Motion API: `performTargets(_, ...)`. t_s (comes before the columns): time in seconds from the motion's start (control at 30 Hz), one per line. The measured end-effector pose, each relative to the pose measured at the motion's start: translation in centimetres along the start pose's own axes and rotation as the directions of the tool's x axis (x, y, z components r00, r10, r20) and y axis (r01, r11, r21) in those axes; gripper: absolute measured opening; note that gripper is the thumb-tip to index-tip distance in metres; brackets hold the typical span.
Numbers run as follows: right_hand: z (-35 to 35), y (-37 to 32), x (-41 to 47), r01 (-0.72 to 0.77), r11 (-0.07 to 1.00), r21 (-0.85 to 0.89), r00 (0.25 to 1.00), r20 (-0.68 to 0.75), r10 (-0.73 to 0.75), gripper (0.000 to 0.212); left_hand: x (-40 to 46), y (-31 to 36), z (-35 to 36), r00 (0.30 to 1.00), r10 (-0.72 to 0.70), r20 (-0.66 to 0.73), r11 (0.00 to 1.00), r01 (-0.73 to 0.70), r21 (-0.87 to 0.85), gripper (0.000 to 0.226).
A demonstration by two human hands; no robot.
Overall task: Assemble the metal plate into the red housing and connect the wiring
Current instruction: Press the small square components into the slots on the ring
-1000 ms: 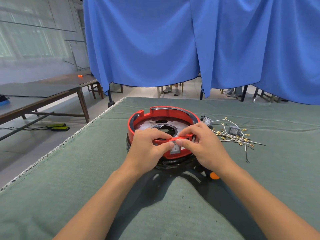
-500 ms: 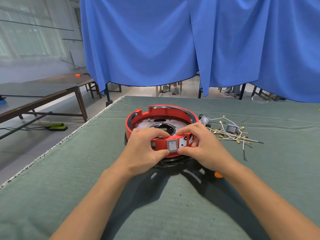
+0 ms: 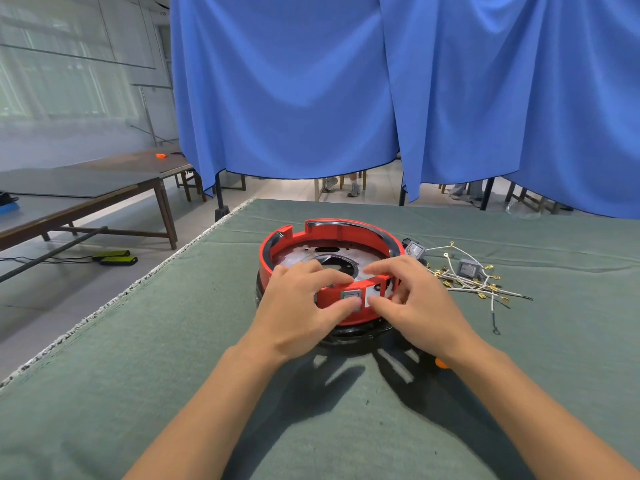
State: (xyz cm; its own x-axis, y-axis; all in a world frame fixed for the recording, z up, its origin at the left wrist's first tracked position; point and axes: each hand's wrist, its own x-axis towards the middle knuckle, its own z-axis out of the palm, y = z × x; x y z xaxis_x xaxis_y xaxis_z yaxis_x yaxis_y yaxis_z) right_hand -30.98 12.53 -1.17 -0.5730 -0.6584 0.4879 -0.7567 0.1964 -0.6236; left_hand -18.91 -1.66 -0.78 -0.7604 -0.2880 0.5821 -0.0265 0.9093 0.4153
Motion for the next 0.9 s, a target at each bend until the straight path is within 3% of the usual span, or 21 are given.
performTargets(0.23,-1.1,1.7,1.1,-0.234,0.972,0.011,0.925,-0.306,0.226,0.023,0.0,0.6,1.6,0.988,-0.034,-0.15,0.976,0.065,0.21,0.03)
performTargets(0.43,-0.8,4.9,3.9,-0.42,0.896,-0.145,0.897,-0.221,0.384,0.027,0.3,0.6,3.0,0.987,-0.021,-0.156,0.953,0.067,0.295,0.038)
performTargets(0.6,0.2,6.8,7.4,-0.537,0.8,-0.267,0.843,-0.124,0.524,0.045,1.7,-0.5,3.5,0.978,-0.022,-0.206,0.98,0.062,0.191,0.036)
performTargets(0.77,1.5,8.4,8.2,-0.6,0.731,-0.324,0.8,-0.233,0.553,0.038,2.1,-0.7,4.4,0.962,-0.036,-0.269,0.985,0.08,0.152,0.029)
performTargets(0.9,1.2,8.7,7.3,-0.568,0.807,-0.16,0.803,-0.323,0.501,0.024,2.1,-0.9,4.5,0.961,-0.024,-0.276,0.983,0.072,0.169,0.029)
